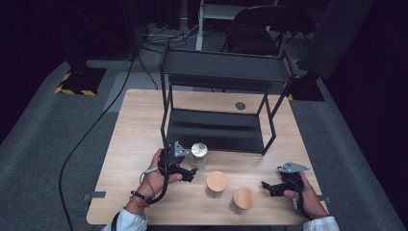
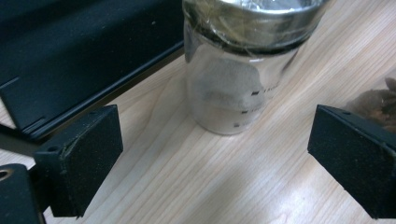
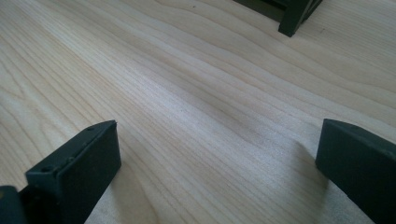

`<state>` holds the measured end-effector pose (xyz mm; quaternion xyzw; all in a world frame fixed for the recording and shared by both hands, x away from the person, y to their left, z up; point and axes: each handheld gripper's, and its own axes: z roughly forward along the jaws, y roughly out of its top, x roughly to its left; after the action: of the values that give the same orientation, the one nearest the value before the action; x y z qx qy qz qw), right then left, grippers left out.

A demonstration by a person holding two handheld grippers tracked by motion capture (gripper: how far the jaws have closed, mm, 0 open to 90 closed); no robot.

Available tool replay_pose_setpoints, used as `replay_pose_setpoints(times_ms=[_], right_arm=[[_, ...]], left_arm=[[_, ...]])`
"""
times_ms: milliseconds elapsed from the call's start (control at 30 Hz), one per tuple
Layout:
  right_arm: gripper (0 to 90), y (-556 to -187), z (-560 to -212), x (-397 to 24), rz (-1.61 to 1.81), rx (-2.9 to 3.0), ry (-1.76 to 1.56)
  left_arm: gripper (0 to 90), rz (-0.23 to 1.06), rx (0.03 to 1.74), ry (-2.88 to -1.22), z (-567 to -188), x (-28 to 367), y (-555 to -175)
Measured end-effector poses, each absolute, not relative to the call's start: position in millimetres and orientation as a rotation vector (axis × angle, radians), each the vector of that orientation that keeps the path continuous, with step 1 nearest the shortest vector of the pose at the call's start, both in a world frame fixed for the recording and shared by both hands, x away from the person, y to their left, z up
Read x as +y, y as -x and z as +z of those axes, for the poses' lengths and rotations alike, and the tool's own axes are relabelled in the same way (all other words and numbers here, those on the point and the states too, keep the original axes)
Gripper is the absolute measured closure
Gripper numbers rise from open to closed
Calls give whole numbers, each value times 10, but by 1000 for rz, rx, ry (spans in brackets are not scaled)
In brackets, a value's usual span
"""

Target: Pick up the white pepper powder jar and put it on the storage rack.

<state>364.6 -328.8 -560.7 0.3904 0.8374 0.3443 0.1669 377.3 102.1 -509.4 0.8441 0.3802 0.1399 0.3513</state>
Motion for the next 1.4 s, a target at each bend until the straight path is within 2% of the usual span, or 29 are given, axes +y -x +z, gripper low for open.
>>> replay_pose_setpoints(times_ms=[1167, 1400], right_arm=[[0, -3646, -5607, -3288, 980, 2383, -1110], [0, -3646, -5607, -3288, 980, 2383, -1110]], left_arm=[[40, 374, 932, -2167, -5265, 748, -4021], [88, 382, 943, -2138, -5329, 684, -4062]])
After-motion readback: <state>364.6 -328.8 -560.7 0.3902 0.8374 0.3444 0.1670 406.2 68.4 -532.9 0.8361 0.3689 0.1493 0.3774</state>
